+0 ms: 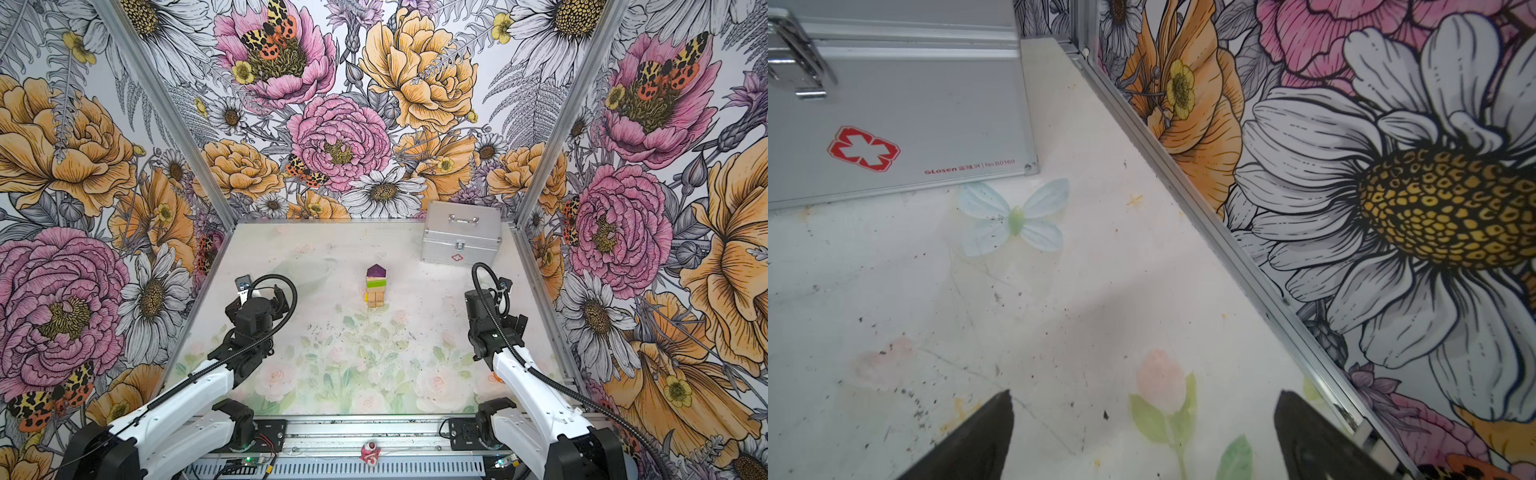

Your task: Build the wood block tower

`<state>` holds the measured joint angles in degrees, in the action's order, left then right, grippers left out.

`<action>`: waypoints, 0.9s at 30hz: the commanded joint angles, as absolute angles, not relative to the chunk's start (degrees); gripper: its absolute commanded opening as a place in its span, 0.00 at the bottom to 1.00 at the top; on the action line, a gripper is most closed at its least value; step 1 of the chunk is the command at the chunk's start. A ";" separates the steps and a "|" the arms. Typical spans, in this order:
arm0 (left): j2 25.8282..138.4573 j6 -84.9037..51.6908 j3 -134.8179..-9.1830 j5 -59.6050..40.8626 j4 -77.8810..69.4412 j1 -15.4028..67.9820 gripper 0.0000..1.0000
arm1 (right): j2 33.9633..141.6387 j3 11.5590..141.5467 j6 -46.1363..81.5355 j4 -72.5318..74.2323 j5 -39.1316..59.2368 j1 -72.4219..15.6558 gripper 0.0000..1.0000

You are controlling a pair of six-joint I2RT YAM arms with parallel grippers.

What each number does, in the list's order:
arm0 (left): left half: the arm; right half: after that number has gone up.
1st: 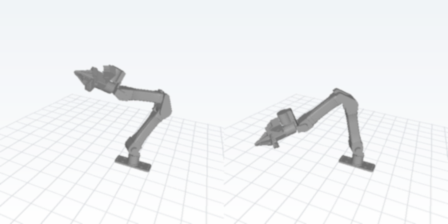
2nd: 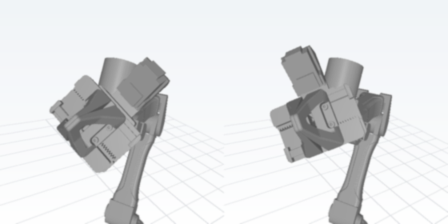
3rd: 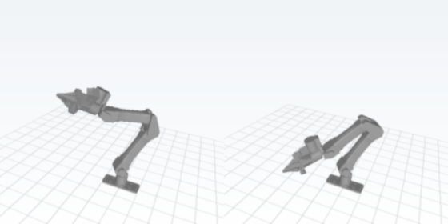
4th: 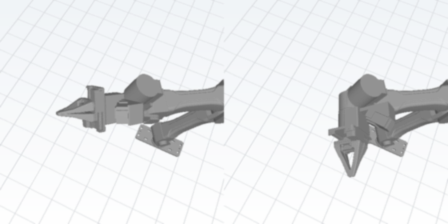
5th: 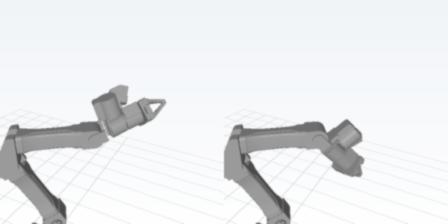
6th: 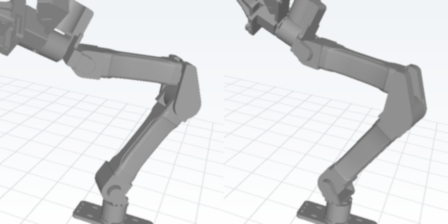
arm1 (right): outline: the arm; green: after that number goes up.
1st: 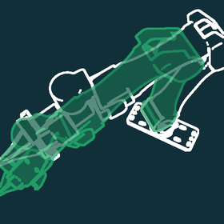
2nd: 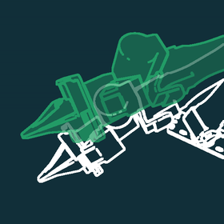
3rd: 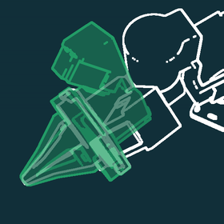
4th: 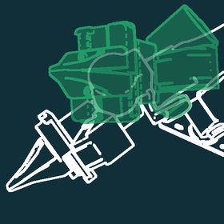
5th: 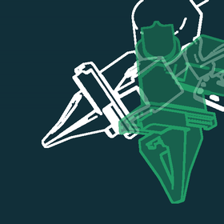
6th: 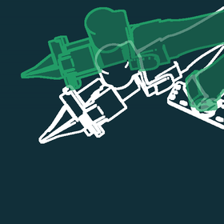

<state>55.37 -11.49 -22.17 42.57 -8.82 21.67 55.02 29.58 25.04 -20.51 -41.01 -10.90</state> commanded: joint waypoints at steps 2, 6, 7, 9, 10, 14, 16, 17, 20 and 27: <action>60.30 -4.04 -24.95 40.18 -19.11 19.15 0.99 | 55.73 25.40 20.74 -0.75 -41.74 -8.80 1.00; 65.06 0.71 -22.82 38.19 -28.09 17.59 0.99 | 56.33 20.28 19.19 12.28 -39.46 -5.18 1.00; 66.16 1.04 -22.06 37.24 -29.78 16.60 0.99 | 57.37 20.30 18.84 13.64 -39.08 -3.96 1.00; 67.87 0.53 -21.01 35.64 -31.45 14.34 0.99 | 59.88 20.87 18.43 15.14 -38.41 -2.05 1.00; 68.72 0.29 -20.29 35.04 -32.79 13.24 0.99 | 61.42 21.21 18.45 16.47 -38.15 -1.24 1.00; 70.96 -1.65 -17.97 32.49 -39.01 9.06 0.99 | 67.84 20.75 18.80 24.28 -36.53 0.61 1.00; 72.65 -0.73 -17.29 30.25 -43.69 8.10 0.99 | 71.16 21.86 19.08 26.07 -35.43 1.20 1.00; 73.65 -0.20 -17.08 29.54 -45.72 7.77 0.99 | 72.46 22.10 18.67 27.99 -34.71 1.36 1.00; 77.86 2.38 -16.47 26.73 -53.74 7.56 0.99 | 75.80 22.30 17.85 33.82 -32.12 1.78 1.00; 84.49 2.03 -16.76 21.99 -59.38 5.55 0.99 | 81.72 23.35 13.86 40.48 -26.82 1.75 1.00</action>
<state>85.58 1.91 -16.99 26.17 -55.11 6.70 81.19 21.54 16.23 35.00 -30.15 1.80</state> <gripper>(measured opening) 0.987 0.997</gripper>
